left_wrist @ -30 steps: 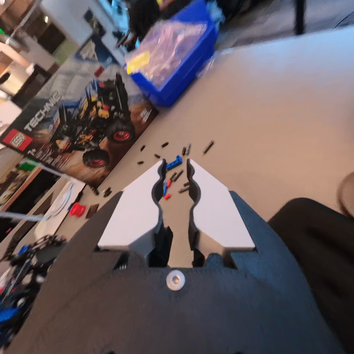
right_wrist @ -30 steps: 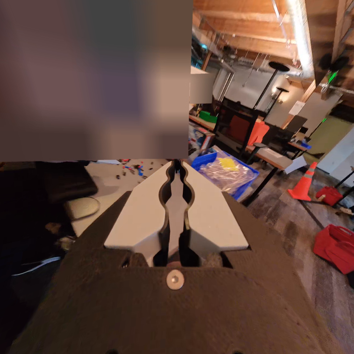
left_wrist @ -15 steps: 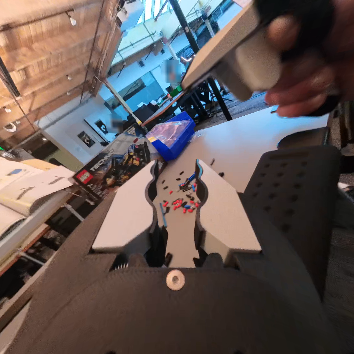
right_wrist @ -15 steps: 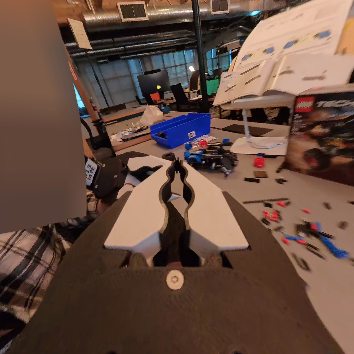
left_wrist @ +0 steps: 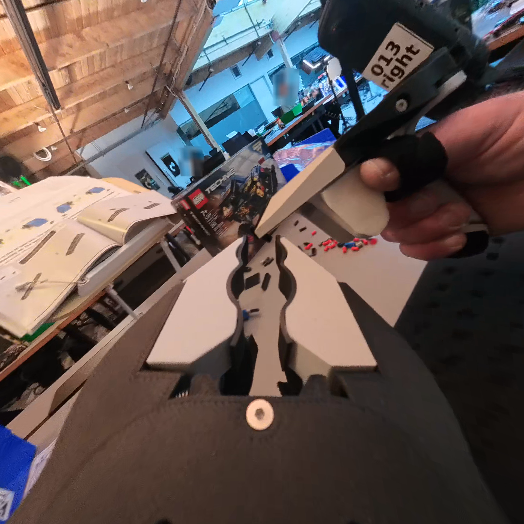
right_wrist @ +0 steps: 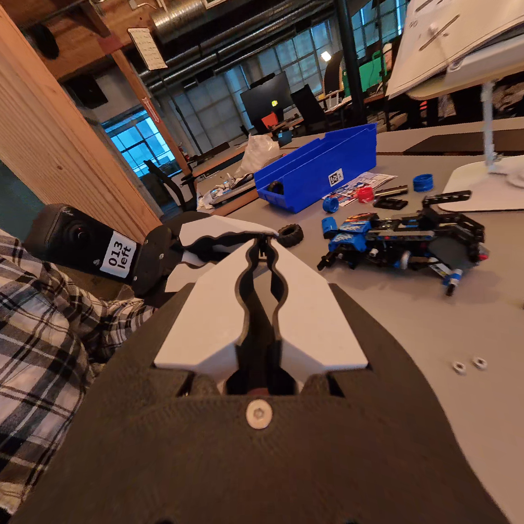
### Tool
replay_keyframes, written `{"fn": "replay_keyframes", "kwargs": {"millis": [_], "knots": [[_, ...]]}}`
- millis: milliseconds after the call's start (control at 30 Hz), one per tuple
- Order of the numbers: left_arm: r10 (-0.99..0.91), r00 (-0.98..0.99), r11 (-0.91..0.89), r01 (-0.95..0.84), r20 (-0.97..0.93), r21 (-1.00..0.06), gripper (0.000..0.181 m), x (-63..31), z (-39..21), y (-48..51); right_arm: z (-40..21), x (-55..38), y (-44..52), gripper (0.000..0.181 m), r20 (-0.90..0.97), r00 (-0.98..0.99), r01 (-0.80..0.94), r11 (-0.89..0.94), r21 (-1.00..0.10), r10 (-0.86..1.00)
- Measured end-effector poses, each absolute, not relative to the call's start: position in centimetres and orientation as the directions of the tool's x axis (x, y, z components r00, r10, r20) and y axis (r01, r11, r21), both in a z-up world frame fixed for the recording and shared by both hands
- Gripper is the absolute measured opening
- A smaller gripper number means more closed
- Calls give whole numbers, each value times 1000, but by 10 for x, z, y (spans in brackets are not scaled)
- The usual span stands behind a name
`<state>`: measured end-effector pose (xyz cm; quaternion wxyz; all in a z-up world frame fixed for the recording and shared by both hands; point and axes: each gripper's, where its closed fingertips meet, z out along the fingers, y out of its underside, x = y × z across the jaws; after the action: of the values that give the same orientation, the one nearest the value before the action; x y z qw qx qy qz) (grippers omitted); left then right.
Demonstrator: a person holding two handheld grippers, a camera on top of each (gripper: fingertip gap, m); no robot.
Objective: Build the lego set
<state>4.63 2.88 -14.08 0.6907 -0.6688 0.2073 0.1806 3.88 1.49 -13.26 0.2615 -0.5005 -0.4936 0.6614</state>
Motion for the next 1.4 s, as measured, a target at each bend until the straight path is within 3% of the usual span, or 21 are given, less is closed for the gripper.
{"fn": "replay_keyframes", "kwargs": {"millis": [500,767,1100,1333,1400], "knots": [[-34,887,-5,-461,-461,-887,3,-9,-154,7,-143,-13,-1,3,-595,-472,204,-576,-791,650],[-39,855,-23,-518,-517,-855,2,-10,-159,6,-149,-12,-1,3,-605,-491,221,-582,-782,626],[-244,772,-91,-621,-587,-778,1,17,-184,21,-176,15,14,3,-373,-458,357,-217,-908,807],[-387,752,-191,-632,-534,-751,2,24,-210,41,-202,22,35,2,-236,-470,440,-7,-898,851],[-442,759,-260,-619,-479,-741,11,22,-227,45,-217,24,46,2,-170,-472,469,83,-879,865]]}}
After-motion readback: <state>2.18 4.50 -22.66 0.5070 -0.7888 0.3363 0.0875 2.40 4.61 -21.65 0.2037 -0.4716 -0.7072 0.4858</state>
